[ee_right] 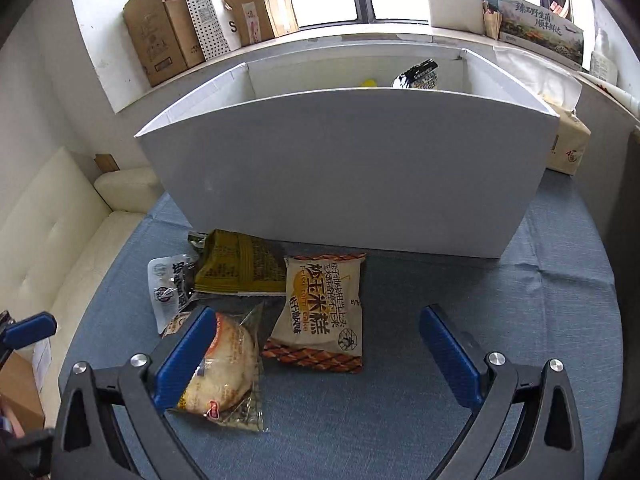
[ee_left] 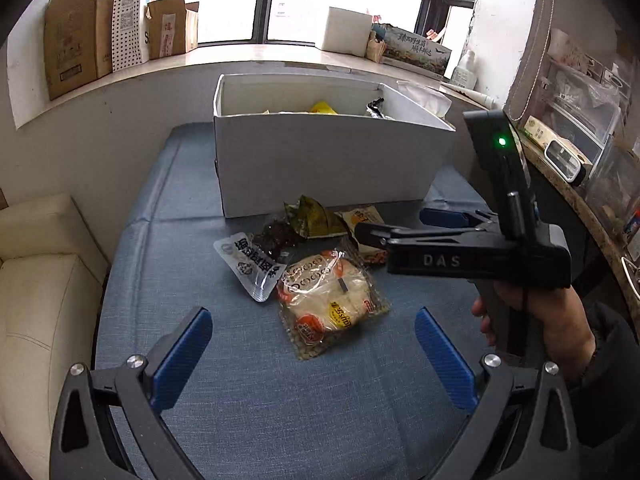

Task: Organize snacks
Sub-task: 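Grasp the orange rice-cake packet with the right gripper and lift it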

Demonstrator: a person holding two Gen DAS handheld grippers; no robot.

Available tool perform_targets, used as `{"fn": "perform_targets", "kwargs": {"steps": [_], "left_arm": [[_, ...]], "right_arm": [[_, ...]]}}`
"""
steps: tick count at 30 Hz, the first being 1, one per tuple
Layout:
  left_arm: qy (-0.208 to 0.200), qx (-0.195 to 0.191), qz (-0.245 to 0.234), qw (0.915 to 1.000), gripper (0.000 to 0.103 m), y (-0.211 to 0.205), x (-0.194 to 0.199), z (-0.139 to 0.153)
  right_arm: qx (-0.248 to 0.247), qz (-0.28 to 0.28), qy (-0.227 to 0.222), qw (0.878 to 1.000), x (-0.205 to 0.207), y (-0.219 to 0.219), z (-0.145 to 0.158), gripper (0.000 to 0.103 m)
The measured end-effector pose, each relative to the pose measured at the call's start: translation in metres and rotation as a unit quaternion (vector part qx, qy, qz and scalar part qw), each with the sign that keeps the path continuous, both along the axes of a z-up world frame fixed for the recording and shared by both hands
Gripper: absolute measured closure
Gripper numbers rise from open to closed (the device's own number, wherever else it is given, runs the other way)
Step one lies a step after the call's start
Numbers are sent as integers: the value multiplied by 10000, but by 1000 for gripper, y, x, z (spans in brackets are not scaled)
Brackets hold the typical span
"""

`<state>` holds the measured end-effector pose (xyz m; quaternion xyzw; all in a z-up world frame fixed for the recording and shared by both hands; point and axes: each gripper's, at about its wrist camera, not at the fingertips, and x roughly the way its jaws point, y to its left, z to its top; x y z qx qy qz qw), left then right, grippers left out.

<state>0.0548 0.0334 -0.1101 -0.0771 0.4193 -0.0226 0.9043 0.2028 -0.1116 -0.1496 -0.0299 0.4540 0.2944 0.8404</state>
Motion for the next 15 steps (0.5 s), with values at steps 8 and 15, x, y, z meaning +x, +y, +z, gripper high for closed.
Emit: {"fn": "perform_targets", "kwargs": {"steps": [8, 15], "left_arm": [[170, -54, -66, 9998, 0, -1, 5, -13], [285, -105, -135, 9994, 0, -2, 9, -23]], "right_arm": [[-450, -96, 139, 9988, 16, 16, -23, 37], [-412, -28, 65, 9991, 11, 10, -21, 51]]}}
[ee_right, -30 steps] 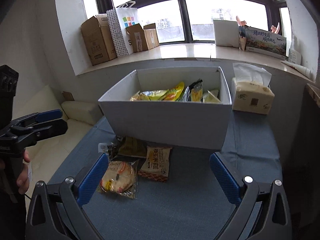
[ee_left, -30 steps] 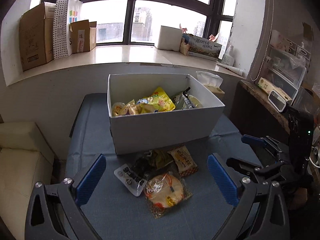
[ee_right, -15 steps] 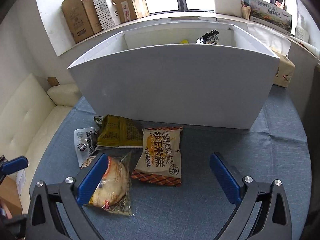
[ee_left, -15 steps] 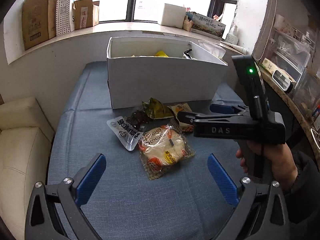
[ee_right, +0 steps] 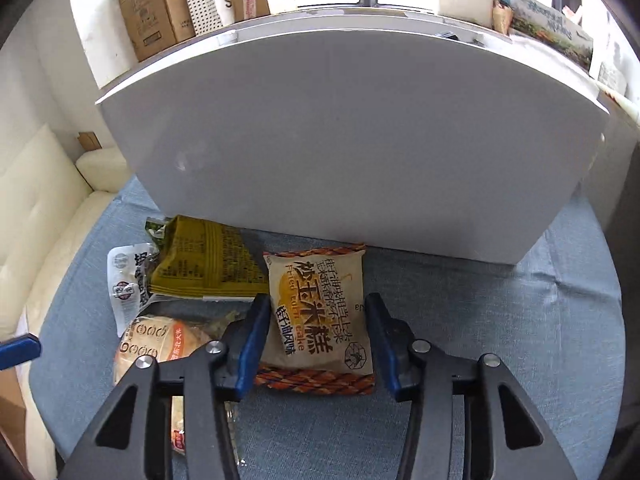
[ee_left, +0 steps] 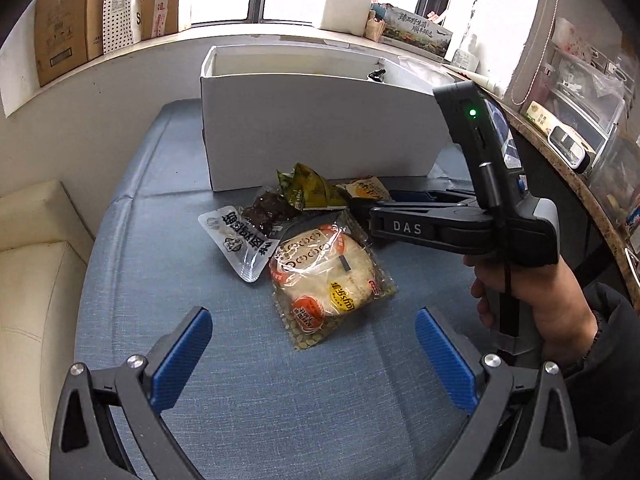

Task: Organize snacks
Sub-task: 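Grasp the orange rice-cake packet with the right gripper and lift it, then grasp the olive seaweed packet with left while right holds the rice-cake packet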

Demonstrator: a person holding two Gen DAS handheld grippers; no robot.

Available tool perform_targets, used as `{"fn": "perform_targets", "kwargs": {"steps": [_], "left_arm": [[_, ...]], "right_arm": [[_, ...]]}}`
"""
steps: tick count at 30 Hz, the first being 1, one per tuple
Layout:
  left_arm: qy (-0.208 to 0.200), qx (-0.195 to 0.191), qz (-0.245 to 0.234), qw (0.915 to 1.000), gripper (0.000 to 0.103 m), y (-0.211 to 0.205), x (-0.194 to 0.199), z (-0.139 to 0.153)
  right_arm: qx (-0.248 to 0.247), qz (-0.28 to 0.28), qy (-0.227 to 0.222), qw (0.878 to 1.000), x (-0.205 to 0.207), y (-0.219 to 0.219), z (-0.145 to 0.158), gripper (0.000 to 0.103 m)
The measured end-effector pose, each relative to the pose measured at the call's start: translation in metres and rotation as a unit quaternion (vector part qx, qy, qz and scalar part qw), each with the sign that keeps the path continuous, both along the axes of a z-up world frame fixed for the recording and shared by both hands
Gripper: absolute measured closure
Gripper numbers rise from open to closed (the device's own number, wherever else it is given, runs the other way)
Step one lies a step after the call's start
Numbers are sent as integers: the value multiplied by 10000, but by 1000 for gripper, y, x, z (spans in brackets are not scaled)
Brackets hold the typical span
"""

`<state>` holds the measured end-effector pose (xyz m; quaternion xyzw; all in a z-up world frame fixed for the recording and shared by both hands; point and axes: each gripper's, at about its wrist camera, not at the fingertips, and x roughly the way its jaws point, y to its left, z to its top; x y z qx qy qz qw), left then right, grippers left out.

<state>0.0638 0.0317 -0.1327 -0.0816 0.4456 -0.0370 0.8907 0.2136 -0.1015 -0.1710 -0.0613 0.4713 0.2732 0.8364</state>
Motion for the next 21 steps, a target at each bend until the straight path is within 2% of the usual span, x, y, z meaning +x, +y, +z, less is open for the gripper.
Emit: {"fn": "perform_targets", "kwargs": {"steps": [8, 15, 21], "left_arm": [[24, 51, -147, 9999, 0, -5, 21, -2], [173, 303, -134, 9993, 0, -13, 77, -1], [268, 575, -50, 9980, 0, -20, 122, -13]], "right_arm": [[438, -292, -187, 9984, -18, -42, 28, 51], [813, -687, -381, 9936, -54, -96, 54, 51], [980, -1076, -437, 9884, -64, -129, 70, 51]]}}
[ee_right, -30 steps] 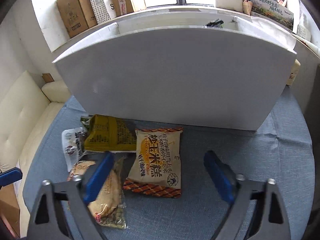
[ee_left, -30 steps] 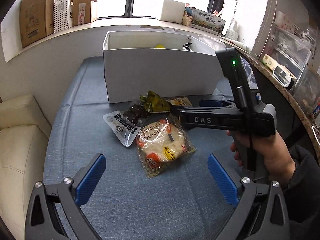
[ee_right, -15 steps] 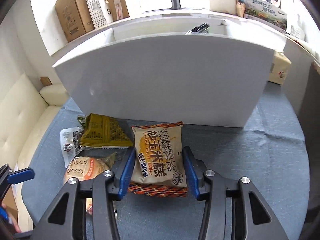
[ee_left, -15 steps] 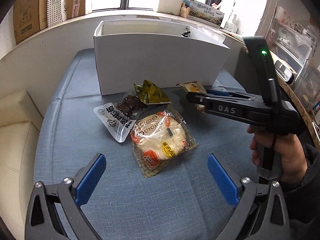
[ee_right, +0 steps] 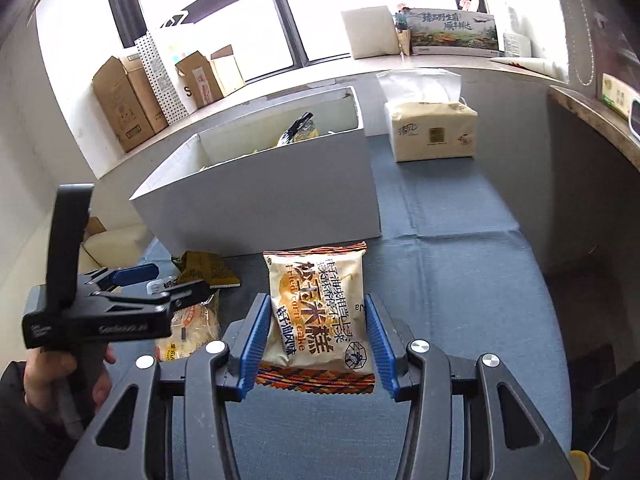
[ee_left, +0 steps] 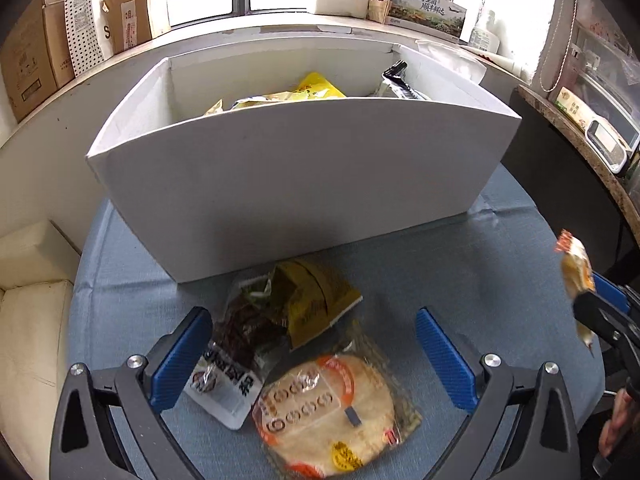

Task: Organize snacks
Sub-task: 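Grasp the olive seaweed packet with left while right holds the rice-cake packet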

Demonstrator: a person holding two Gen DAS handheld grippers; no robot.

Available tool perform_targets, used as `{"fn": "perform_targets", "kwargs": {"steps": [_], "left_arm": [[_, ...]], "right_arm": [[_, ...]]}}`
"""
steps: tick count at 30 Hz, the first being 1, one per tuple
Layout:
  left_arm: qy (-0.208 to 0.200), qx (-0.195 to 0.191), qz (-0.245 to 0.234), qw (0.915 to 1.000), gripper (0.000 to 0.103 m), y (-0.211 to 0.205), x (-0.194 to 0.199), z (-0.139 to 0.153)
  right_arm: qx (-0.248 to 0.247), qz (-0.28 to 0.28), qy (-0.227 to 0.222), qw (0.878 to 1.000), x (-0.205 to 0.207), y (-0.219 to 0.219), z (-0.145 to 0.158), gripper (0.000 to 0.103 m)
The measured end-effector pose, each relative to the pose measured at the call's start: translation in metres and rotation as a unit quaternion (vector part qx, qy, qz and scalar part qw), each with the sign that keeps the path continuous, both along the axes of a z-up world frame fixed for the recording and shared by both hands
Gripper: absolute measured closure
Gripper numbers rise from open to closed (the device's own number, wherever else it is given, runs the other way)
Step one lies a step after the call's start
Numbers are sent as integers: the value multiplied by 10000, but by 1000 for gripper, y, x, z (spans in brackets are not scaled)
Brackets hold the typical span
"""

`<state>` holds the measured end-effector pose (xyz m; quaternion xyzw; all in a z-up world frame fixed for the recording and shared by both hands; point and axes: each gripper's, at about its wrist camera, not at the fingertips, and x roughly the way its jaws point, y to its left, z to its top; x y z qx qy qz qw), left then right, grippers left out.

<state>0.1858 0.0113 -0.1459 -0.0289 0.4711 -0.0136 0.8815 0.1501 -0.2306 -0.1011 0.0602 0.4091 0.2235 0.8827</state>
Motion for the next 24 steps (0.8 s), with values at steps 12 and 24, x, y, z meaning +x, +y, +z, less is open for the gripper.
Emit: {"fn": "perform_targets", "kwargs": {"steps": [12, 24], "left_arm": [[133, 66, -8, 9999, 59, 6, 19, -14], [-638, -496, -356, 9961, 64, 22, -47, 49]], "right_arm": [[294, -165, 179, 9993, -4, -16, -12, 51], [242, -38, 132, 9996, -7, -6, -10, 51]]}}
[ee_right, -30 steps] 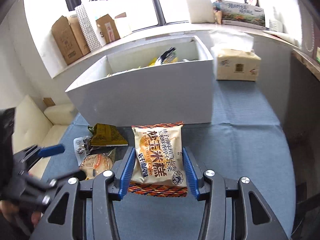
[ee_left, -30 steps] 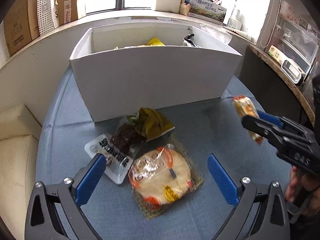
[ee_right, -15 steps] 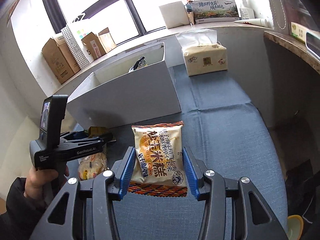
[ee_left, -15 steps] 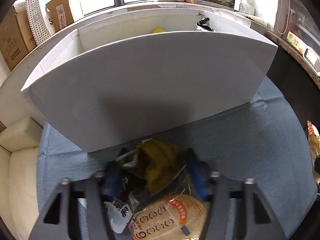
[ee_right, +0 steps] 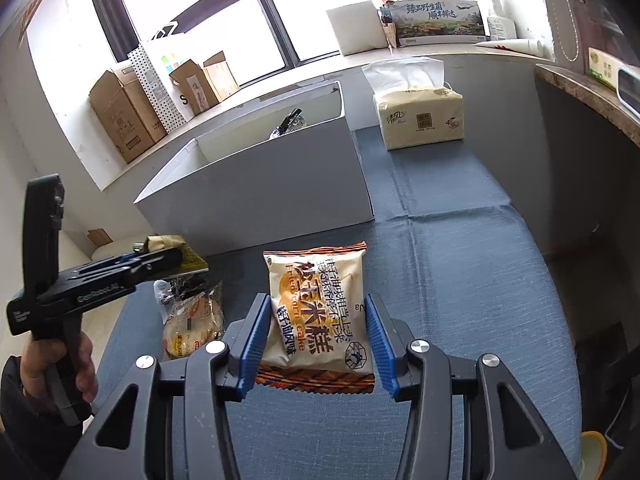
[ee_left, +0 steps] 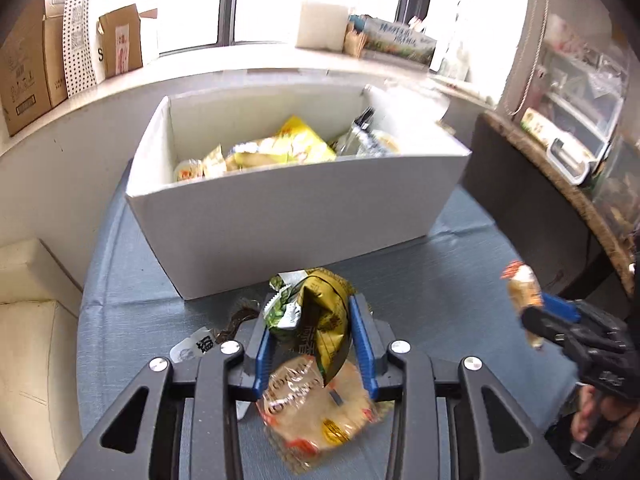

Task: Organize snacks
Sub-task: 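Grasp the olive seaweed packet with left while right holds the rice-cake packet, then drop the rice-cake packet into the box with right while left drops the seaweed packet in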

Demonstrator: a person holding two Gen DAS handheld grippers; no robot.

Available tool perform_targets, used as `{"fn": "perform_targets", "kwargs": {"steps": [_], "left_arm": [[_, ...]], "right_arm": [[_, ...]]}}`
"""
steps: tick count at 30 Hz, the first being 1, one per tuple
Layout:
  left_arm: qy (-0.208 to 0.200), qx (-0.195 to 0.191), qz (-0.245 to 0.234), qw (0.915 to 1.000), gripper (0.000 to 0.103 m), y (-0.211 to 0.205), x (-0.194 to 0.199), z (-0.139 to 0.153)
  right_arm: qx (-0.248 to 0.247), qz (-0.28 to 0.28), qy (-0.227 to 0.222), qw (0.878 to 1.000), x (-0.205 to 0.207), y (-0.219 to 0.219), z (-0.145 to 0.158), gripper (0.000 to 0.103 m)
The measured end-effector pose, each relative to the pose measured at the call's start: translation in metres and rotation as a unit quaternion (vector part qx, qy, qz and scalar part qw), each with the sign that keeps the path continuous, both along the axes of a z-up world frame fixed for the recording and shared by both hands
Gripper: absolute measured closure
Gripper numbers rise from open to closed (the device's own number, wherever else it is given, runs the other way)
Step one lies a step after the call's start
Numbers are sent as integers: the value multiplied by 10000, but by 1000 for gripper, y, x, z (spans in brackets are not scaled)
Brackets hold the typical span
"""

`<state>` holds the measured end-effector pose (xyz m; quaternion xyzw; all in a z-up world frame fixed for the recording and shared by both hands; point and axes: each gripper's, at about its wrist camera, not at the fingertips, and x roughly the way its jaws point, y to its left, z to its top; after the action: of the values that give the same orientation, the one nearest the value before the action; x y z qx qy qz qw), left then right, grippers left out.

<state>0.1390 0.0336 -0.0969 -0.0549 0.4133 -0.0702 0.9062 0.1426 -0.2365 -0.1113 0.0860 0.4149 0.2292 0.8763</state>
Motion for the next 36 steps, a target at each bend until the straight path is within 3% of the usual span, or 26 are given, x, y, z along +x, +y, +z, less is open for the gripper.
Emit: {"fn": "perform_targets", "kwargs": {"steps": [6, 9, 12, 14, 18, 26, 27, 28, 29, 30, 31, 36], "left_arm": [[-362, -123, 91, 9992, 64, 5, -27, 37], [-457, -312, 140, 9984, 64, 17, -19, 58], [-572, -242, 227, 9978, 64, 24, -3, 73], [-666, -248, 200, 9973, 64, 27, 15, 83], [-725, 119, 438, 9963, 64, 30, 65, 93], [-398, 320, 630, 9967, 63, 44, 152, 76], [-364, 347, 674, 9965, 62, 46, 159, 73], [-345, 426, 752, 9957, 55, 46, 165, 70], [-380, 603, 822, 9941, 48, 46, 169, 69], [-374, 754, 858, 9928, 21, 47, 172, 66], [-336, 762, 843, 9930, 0, 48, 174, 64], [-412, 837, 805, 9924, 0, 46, 164, 61]], "right_arm": [[-32, 146, -123, 9998, -3, 10, 7, 51], [-71, 224, -221, 9995, 1, 15, 15, 51], [-86, 309, -412, 9986, 14, 24, 34, 51], [-126, 403, -665, 9969, 26, 33, 53, 51], [-220, 521, -925, 9941, 74, 53, 80, 51], [-207, 588, -636, 9960, 166, 87, 87, 51], [-232, 623, -567, 9962, 172, 90, 85, 46], [-260, 702, -458, 9961, 178, 94, 82, 39], [-350, 753, -336, 9960, 182, 97, 79, 15], [-491, 697, -269, 9960, 184, 100, 76, 2], [-532, 631, -331, 9960, 181, 98, 75, 2], [-461, 565, -578, 9957, 170, 87, 79, 0]]}}
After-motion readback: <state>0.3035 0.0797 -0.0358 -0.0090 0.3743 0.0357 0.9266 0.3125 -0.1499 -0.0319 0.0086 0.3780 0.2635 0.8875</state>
